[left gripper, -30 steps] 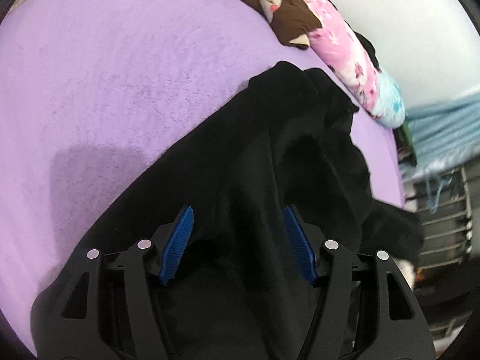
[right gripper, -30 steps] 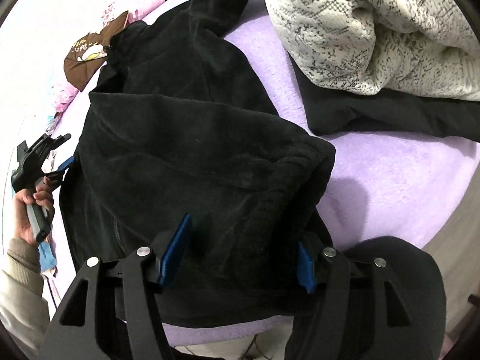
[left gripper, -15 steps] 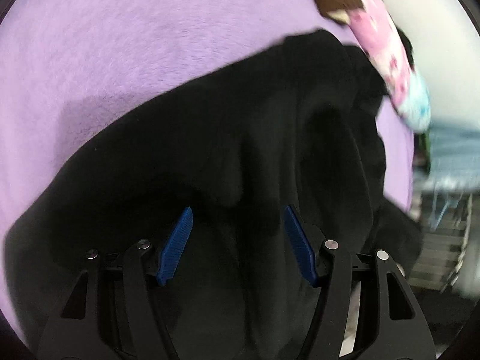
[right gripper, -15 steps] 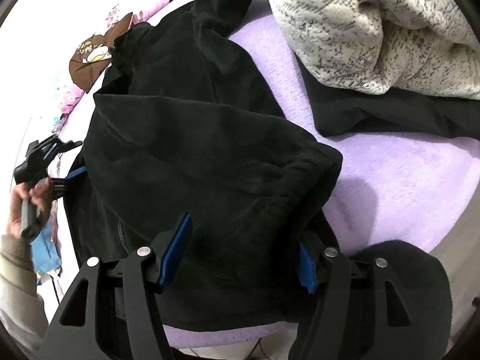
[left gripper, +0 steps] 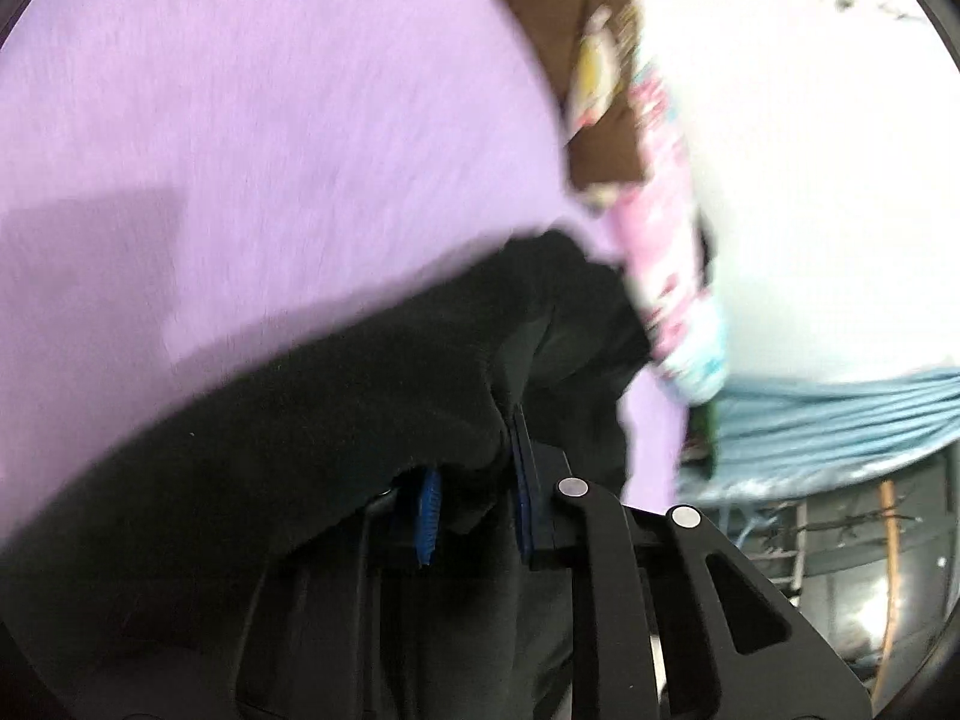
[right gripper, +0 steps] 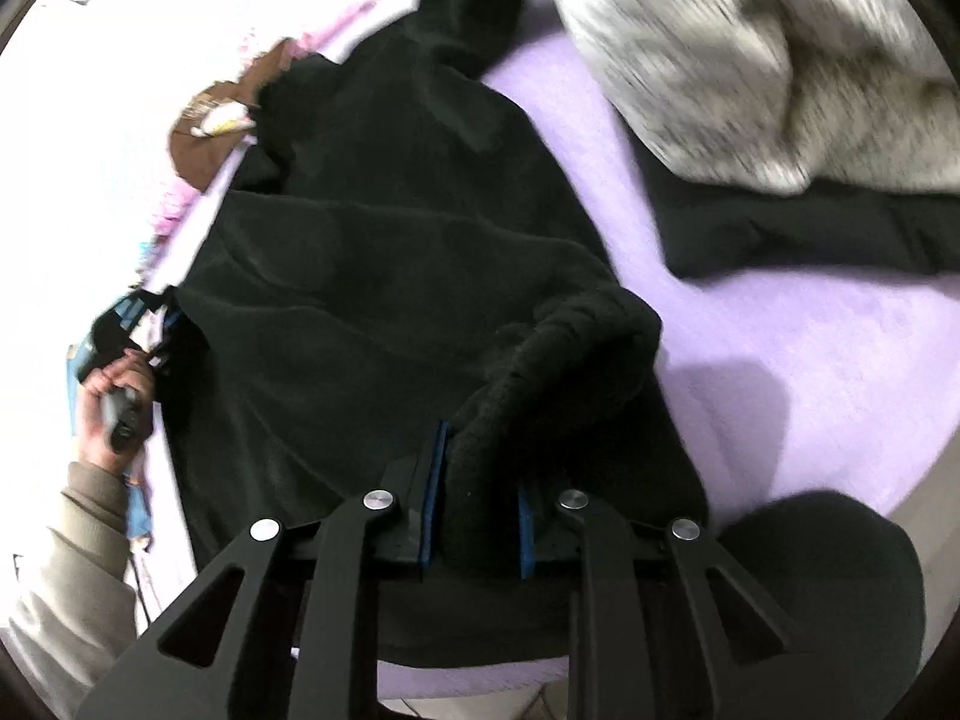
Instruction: Fold large clothes
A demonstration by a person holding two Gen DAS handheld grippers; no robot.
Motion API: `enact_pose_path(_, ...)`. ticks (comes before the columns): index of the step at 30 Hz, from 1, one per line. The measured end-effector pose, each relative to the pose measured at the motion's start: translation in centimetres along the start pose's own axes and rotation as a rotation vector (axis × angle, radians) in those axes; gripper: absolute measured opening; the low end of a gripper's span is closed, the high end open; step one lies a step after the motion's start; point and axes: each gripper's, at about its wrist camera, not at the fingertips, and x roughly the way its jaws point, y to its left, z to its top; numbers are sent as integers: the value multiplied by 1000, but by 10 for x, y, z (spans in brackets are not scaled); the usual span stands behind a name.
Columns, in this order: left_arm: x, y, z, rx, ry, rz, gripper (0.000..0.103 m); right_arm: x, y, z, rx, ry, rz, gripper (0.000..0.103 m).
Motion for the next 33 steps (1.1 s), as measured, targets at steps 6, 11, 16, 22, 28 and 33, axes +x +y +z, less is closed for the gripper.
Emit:
enact_pose_path(6, -32, 24, 18, 18, -199, -39, 17, 18, 22, -4, -76, 2, 7, 19)
enact_pose_path(11, -17, 71, 15, -150, -53, 3, 27, 57, -3, -21, 19, 132, -46, 23)
enact_pose_path(16, -50, 35, 10, 11, 33, 45, 52, 42, 0, -15, -5, 131, -81, 52)
enact_pose_path(22, -58, 14, -1, 61, 56, -4, 60, -1, 6, -3, -33, 99, -124, 65)
enact_pose_path(28, -40, 32, -23, 63, 24, 1, 60, -6, 77, 55, -243, 45, -2, 74)
enact_pose_path(33, -37, 43, -37, 170, -11, 33, 60, 51, 147, 132, -377, 121, 61, 76)
